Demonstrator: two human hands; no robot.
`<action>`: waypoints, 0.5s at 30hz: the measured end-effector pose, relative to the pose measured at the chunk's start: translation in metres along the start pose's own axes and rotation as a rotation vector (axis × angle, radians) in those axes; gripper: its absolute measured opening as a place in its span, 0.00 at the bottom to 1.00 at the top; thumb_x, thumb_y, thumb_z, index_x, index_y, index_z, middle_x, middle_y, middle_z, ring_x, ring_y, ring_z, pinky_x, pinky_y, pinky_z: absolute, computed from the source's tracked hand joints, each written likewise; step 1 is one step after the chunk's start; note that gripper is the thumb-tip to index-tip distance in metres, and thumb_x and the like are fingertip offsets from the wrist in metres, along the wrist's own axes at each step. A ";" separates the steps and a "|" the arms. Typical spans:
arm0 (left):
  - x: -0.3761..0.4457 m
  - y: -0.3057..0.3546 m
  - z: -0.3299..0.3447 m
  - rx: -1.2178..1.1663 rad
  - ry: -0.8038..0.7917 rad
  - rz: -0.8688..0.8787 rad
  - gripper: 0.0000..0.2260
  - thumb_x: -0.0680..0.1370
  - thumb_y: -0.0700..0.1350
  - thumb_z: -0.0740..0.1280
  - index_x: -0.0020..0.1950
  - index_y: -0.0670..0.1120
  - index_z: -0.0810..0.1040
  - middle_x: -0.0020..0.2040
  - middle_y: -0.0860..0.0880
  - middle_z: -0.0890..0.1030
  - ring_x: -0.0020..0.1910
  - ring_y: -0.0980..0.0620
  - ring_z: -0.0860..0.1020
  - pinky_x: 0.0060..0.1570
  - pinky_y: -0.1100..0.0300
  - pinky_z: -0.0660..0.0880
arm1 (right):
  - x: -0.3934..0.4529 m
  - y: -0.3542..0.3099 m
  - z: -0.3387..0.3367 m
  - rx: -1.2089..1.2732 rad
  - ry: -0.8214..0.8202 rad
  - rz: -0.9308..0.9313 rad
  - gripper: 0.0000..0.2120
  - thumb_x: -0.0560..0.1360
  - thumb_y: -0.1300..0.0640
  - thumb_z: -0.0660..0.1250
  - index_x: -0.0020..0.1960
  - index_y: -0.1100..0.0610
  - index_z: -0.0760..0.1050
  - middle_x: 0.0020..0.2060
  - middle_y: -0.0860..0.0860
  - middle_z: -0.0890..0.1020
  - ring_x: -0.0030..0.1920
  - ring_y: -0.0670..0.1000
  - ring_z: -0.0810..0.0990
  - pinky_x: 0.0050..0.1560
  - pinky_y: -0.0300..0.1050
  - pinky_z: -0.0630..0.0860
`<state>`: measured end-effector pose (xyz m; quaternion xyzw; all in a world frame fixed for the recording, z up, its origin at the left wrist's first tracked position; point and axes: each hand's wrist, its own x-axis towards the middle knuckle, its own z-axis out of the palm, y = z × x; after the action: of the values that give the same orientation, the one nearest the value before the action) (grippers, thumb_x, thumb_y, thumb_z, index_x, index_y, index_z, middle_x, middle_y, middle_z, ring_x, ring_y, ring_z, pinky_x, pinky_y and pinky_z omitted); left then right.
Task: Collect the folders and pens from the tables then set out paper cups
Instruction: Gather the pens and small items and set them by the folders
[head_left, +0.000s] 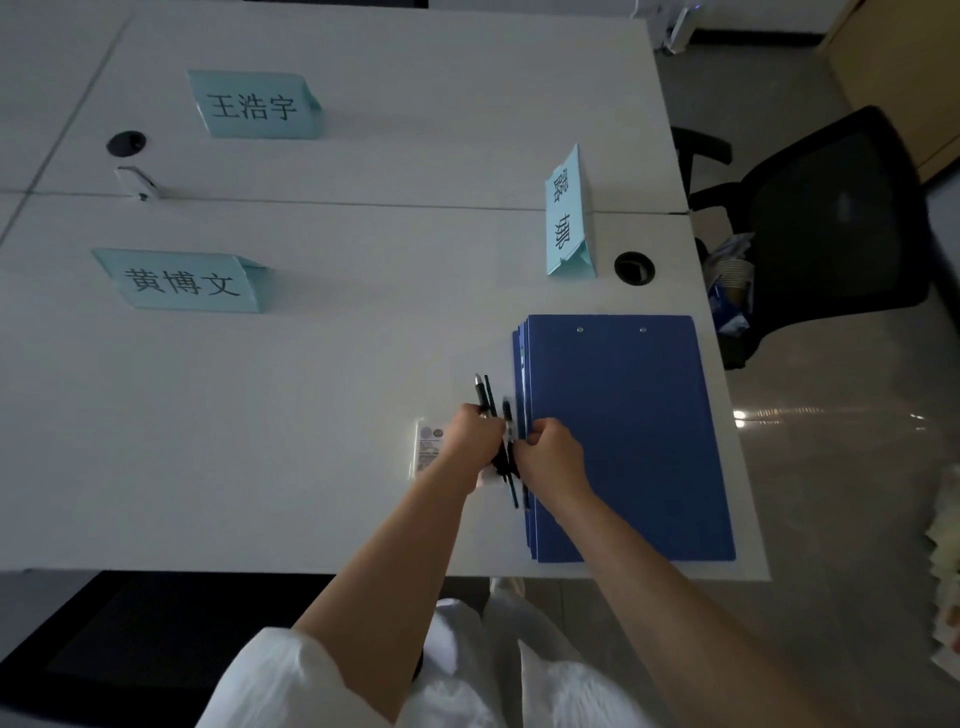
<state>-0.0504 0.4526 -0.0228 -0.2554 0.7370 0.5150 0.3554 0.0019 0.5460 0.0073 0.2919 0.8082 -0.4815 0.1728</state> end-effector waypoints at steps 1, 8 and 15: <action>-0.003 -0.001 0.000 0.013 0.003 -0.007 0.26 0.73 0.40 0.63 0.72 0.43 0.66 0.55 0.42 0.78 0.54 0.43 0.79 0.56 0.45 0.78 | -0.001 0.000 -0.001 -0.004 -0.014 0.000 0.06 0.75 0.61 0.63 0.40 0.57 0.68 0.33 0.49 0.72 0.32 0.46 0.70 0.27 0.34 0.63; -0.020 -0.019 0.004 0.014 0.069 0.039 0.21 0.74 0.43 0.65 0.67 0.43 0.71 0.55 0.41 0.80 0.54 0.44 0.79 0.57 0.46 0.78 | -0.014 0.005 -0.023 -0.069 -0.120 -0.034 0.09 0.75 0.62 0.59 0.52 0.63 0.75 0.42 0.56 0.79 0.43 0.56 0.78 0.40 0.46 0.76; -0.061 -0.034 0.009 0.021 0.067 0.183 0.08 0.76 0.38 0.63 0.55 0.42 0.76 0.50 0.41 0.82 0.39 0.47 0.78 0.38 0.57 0.74 | -0.031 0.030 -0.048 -0.079 -0.090 -0.051 0.17 0.78 0.58 0.59 0.66 0.59 0.72 0.62 0.53 0.77 0.61 0.53 0.75 0.55 0.42 0.71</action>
<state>0.0150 0.4501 0.0032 -0.2002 0.7742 0.5287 0.2847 0.0451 0.5897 0.0269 0.2420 0.8253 -0.4659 0.2081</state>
